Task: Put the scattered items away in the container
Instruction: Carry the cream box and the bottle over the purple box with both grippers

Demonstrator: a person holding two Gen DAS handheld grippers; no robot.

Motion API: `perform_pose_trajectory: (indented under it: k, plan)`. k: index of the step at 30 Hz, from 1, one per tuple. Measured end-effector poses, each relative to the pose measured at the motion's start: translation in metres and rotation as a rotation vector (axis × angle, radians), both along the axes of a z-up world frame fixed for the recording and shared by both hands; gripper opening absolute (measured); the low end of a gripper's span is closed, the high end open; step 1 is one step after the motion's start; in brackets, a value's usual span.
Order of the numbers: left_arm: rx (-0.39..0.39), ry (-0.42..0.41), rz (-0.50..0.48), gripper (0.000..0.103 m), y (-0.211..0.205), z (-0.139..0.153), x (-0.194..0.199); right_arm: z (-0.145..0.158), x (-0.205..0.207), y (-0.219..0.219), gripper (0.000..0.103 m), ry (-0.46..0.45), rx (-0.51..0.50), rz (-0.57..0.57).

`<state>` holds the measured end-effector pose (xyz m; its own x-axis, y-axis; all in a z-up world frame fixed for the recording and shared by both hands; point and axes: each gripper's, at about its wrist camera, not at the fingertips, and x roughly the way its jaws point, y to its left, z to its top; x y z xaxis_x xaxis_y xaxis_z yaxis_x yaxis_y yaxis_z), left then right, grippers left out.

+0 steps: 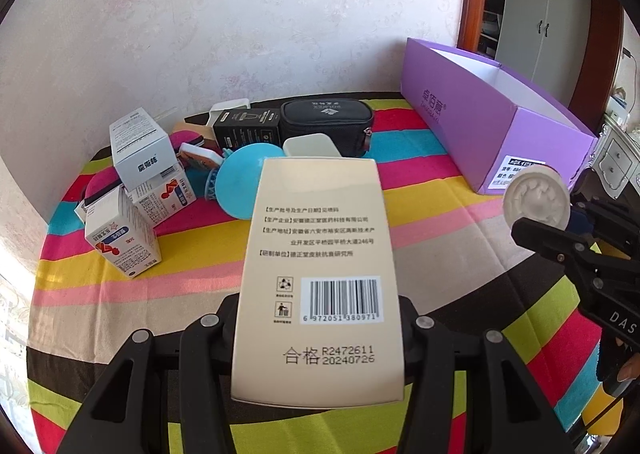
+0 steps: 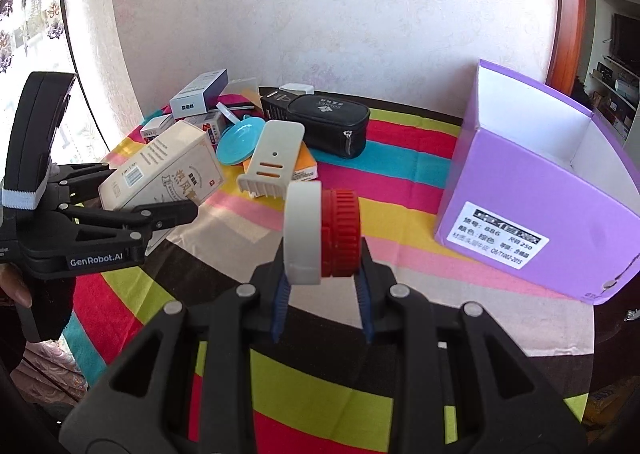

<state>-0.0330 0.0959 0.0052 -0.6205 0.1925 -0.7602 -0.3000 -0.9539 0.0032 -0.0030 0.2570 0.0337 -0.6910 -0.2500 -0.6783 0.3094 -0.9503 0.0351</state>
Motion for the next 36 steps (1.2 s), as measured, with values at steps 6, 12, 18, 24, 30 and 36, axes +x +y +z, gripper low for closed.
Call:
perform_pose_trajectory:
  k: [6, 12, 18, 24, 30, 36]
  plan:
    - [-0.002, 0.023, -0.049, 0.052, 0.023, 0.009, 0.001, 0.008, 0.004, 0.018, 0.032, 0.034, -0.006, -0.032]
    - [0.007, 0.069, -0.096, 0.052, 0.043, 0.025, -0.003, 0.019, 0.009, 0.04, 0.032, 0.078, -0.009, -0.071]
    - [0.008, 0.13, -0.147, 0.052, 0.073, 0.049, -0.01, 0.035, 0.014, 0.068, 0.032, 0.129, -0.013, -0.119]
    - [0.017, 0.166, -0.216, 0.052, 0.118, 0.071, -0.014, 0.045, 0.014, 0.101, 0.032, 0.174, -0.012, -0.18]
    - [0.058, 0.157, -0.274, 0.052, 0.159, 0.09, -0.032, 0.058, 0.0, 0.139, 0.032, 0.213, -0.007, -0.231]
    - [0.088, 0.135, -0.326, 0.052, 0.2, 0.108, -0.057, 0.064, -0.027, 0.179, 0.032, 0.195, -0.019, -0.29]
